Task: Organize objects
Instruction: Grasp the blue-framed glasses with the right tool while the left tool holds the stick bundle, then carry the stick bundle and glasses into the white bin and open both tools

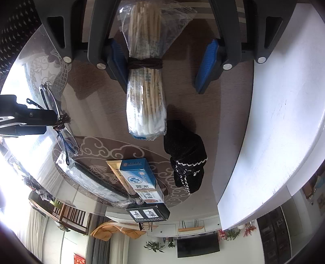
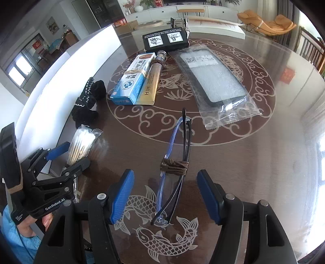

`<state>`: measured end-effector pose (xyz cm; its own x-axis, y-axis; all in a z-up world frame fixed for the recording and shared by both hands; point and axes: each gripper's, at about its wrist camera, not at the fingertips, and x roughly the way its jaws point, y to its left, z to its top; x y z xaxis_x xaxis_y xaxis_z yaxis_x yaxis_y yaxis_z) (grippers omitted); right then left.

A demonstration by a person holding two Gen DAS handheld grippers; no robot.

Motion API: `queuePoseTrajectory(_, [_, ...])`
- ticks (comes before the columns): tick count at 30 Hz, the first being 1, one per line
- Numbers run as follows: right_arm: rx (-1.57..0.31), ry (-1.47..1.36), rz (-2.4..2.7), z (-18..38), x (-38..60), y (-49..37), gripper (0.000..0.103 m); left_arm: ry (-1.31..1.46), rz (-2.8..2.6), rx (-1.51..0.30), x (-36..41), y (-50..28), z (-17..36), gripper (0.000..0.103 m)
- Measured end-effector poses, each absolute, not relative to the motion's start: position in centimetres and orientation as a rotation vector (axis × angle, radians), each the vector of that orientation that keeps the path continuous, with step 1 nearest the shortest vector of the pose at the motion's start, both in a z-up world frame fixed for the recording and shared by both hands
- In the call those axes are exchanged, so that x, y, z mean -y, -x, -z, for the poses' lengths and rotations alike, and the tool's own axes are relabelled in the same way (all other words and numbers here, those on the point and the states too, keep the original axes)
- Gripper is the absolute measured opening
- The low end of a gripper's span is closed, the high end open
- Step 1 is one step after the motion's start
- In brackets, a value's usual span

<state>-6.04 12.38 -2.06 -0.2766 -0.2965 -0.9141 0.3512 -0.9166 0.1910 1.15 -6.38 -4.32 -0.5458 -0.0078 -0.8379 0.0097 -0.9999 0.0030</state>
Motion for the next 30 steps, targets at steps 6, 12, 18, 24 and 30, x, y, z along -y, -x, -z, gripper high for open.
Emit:
queuePoseTrajectory(6, [-0.145,-1.626,2.256,2.6,-11.5,6.8,0.029,-1.479,2.817,-0.125,6.8,-2.2,3.3,0.028])
queuePoseTrajectory(12, [-0.108,-1.552,2.282,-0.6,-12.0,5.0,0.029,-1.405,2.921,-0.226,7.6,-4.7,-0.1,0.028])
queuePoseTrajectory(18, [-0.081,-1.361,2.248,-6.5,-7.1,3.4,0.029,-1.209,2.969,-0.387,12.8,-6.9,-6.5,0.028])
queuePoseTrajectory(24, [-0.046,-1.129,2.126,-12.4,3.5,3.3,0.029,-1.034,2.785,-0.398,23.3,-6.2,-10.4,0.028])
queuePoseTrajectory(30, [-0.037,-1.077,2.002,-12.6,13.4,4.4,0.029,-1.088,2.552,-0.396,31.3,-4.5,-8.1,0.028])
